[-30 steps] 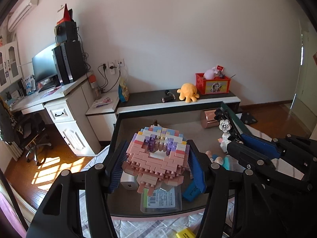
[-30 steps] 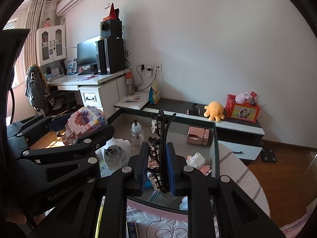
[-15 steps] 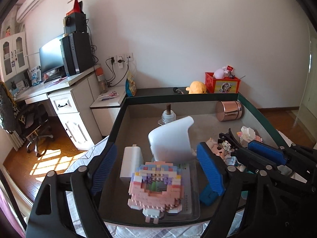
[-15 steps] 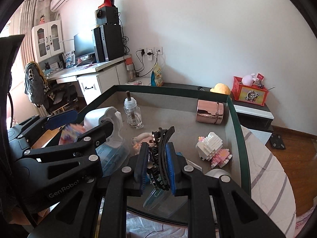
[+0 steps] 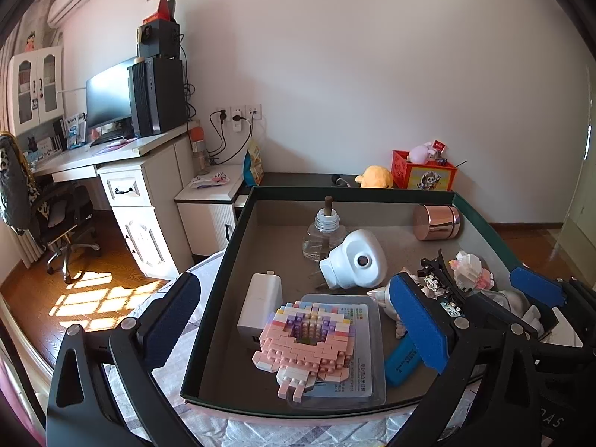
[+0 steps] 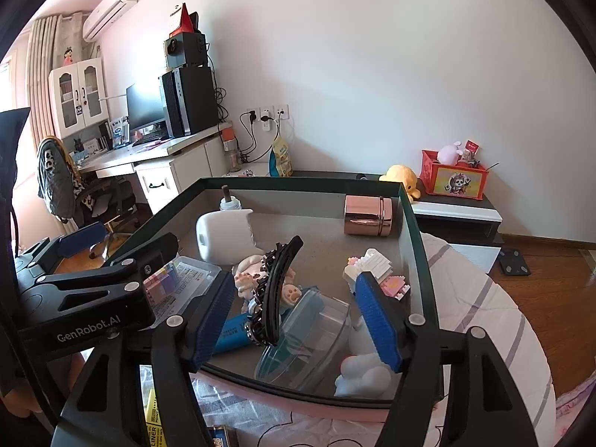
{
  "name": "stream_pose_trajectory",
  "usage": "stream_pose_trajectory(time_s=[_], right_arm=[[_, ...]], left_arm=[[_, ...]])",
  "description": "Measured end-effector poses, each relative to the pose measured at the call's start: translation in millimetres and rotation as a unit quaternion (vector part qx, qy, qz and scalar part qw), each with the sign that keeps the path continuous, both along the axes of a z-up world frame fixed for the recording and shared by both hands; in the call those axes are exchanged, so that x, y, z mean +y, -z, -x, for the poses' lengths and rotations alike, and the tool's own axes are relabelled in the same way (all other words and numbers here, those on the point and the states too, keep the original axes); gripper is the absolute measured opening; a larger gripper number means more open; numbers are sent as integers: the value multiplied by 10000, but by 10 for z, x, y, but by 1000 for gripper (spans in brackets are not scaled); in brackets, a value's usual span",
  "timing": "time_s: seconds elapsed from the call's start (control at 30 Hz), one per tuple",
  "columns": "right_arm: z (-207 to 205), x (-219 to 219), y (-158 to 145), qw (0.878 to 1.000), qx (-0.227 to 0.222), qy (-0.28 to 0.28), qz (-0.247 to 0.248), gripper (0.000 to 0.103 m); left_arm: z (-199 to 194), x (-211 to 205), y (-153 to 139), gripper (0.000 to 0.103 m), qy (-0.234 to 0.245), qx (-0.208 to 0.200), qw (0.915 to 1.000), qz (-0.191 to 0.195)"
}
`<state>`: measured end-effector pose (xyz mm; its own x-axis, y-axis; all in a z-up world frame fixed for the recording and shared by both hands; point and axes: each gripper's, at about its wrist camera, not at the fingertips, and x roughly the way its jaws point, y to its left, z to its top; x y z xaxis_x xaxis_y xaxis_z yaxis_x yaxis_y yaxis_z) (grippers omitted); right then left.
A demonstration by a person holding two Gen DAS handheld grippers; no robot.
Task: Organize rigid objects
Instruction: 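Withdraw both tools from the pink box back over the bed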
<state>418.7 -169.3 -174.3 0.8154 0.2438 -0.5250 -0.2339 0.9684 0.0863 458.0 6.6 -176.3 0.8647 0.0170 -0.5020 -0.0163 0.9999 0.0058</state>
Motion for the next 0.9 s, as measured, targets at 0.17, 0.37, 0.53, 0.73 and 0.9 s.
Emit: stream_pose_trajectory(time_s=[0.17, 0.37, 0.53, 0.73, 0.9], right_arm=[[3, -7, 10, 10000, -16, -9, 4, 73], [99, -44, -159, 9999, -77, -58, 81, 78], [742, -34, -618, 9984, -556, -116, 28, 81], [1775, 10, -1131, 9929, -1179, 119, 13, 89], [2596, 61, -1383, 9855, -1655, 345, 114, 103]], left_arm=[[17, -2, -2, 103, 4, -50, 10000, 10], [482, -31, -383, 103, 21, -409, 9987, -314], [1320, -4, -880, 103, -34, -1036, 9941, -328], [2325, 77, -1282, 103, -24, -1427, 9897, -151], [3068, 100, -1493, 103, -94, -1719, 9848, -224]])
